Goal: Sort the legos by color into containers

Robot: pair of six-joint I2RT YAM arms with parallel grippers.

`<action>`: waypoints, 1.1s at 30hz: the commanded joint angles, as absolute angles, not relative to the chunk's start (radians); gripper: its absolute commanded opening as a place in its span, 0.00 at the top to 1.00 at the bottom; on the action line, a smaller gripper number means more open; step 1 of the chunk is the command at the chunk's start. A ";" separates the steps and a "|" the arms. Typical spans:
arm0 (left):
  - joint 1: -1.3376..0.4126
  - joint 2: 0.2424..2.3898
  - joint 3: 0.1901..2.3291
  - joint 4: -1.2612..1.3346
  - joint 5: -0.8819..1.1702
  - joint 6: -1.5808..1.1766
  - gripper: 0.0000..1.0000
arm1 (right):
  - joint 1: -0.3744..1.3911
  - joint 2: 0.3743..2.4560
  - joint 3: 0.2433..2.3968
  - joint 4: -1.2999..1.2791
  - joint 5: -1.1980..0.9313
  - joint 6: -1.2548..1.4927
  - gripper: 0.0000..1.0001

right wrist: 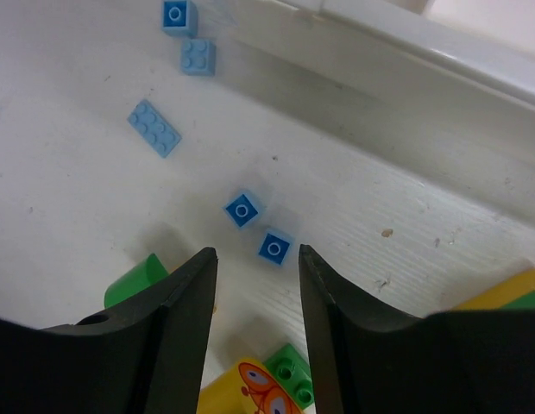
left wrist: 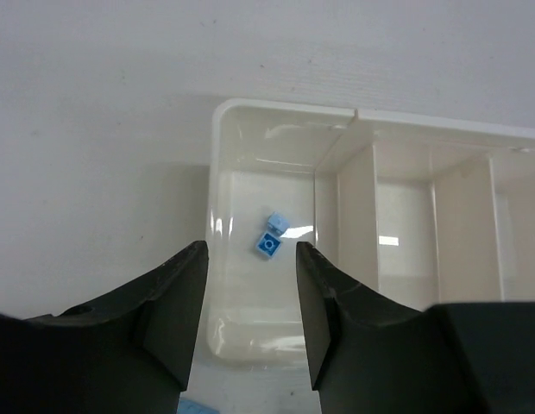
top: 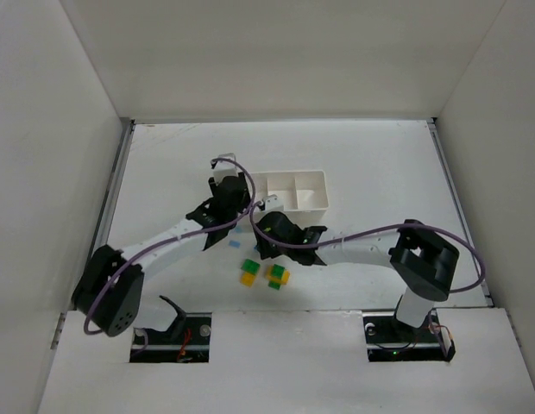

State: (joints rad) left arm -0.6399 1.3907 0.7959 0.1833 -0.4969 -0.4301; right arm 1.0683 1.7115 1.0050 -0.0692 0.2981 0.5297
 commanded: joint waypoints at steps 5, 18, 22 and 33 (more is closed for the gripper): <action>-0.643 1.135 0.615 0.167 -0.488 -0.526 0.58 | 1.094 1.770 1.092 -0.199 0.371 0.587 0.54; -0.676 0.962 0.453 0.141 -0.396 -0.618 0.60 | 1.105 1.839 1.103 -0.181 0.414 0.653 0.60; -0.699 0.945 0.399 0.140 -0.397 -0.629 0.61 | 1.114 1.856 1.108 -0.166 0.437 0.650 0.60; -0.705 0.959 0.354 0.144 -0.407 -0.627 0.61 | 1.130 1.786 1.071 -0.117 0.509 0.627 0.78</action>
